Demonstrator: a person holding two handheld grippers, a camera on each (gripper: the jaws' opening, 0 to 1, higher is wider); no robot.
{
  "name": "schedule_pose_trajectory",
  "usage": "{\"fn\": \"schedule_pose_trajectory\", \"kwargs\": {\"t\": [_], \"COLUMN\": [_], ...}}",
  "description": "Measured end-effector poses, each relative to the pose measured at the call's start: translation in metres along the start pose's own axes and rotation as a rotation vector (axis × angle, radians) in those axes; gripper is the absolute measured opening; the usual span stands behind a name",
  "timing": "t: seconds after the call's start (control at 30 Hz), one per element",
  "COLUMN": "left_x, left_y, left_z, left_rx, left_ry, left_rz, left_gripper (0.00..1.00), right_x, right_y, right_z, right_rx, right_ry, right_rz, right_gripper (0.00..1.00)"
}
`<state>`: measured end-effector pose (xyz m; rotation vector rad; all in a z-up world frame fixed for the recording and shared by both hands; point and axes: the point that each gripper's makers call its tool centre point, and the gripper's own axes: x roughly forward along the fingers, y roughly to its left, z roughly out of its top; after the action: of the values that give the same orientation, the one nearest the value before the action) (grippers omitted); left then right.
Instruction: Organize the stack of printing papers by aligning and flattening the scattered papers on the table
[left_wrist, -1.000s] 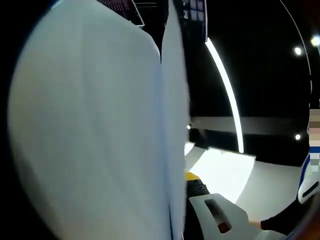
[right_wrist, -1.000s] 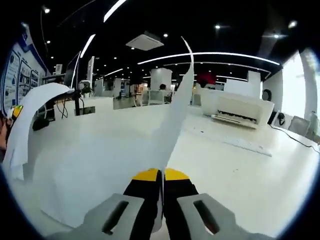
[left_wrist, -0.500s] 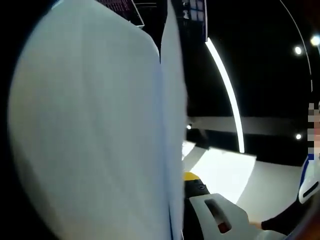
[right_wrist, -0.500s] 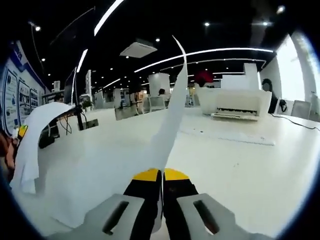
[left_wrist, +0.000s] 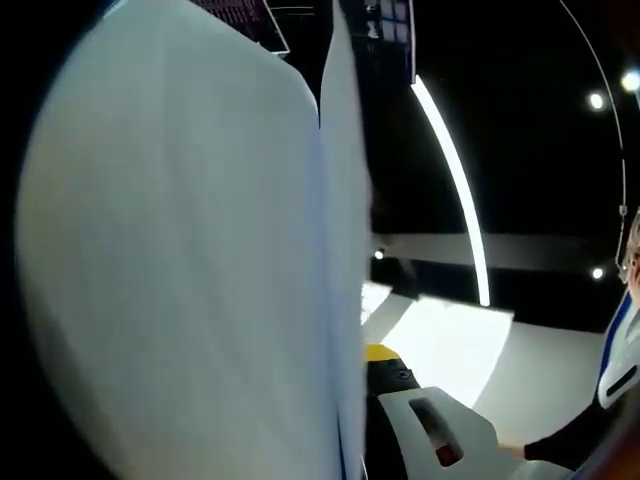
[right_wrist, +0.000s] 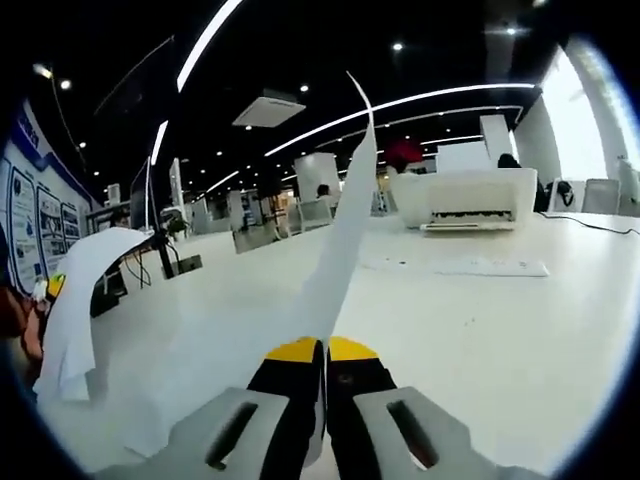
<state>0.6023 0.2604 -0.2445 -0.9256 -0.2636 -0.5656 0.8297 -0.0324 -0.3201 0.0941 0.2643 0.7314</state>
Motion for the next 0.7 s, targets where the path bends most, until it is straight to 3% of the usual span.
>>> {"fn": "schedule_pose_trajectory", "kwargs": {"t": [0.3, 0.4, 0.7], "left_x": [0.000, 0.000, 0.001], "left_y": [0.000, 0.000, 0.001], "left_z": [-0.001, -0.001, 0.000], "left_rx": [0.002, 0.002, 0.003], "left_ry": [0.005, 0.005, 0.004], "left_rz": [0.001, 0.001, 0.003], "left_gripper": [0.06, 0.06, 0.06], "right_x": [0.002, 0.000, -0.006], "right_y": [-0.002, 0.003, 0.015], "right_z": [0.001, 0.008, 0.041], "right_rx": [-0.028, 0.024, 0.047], "right_ry": [0.034, 0.011, -0.062], "right_rz": [0.008, 0.035, 0.061], "right_gripper": [0.00, 0.00, 0.00]}}
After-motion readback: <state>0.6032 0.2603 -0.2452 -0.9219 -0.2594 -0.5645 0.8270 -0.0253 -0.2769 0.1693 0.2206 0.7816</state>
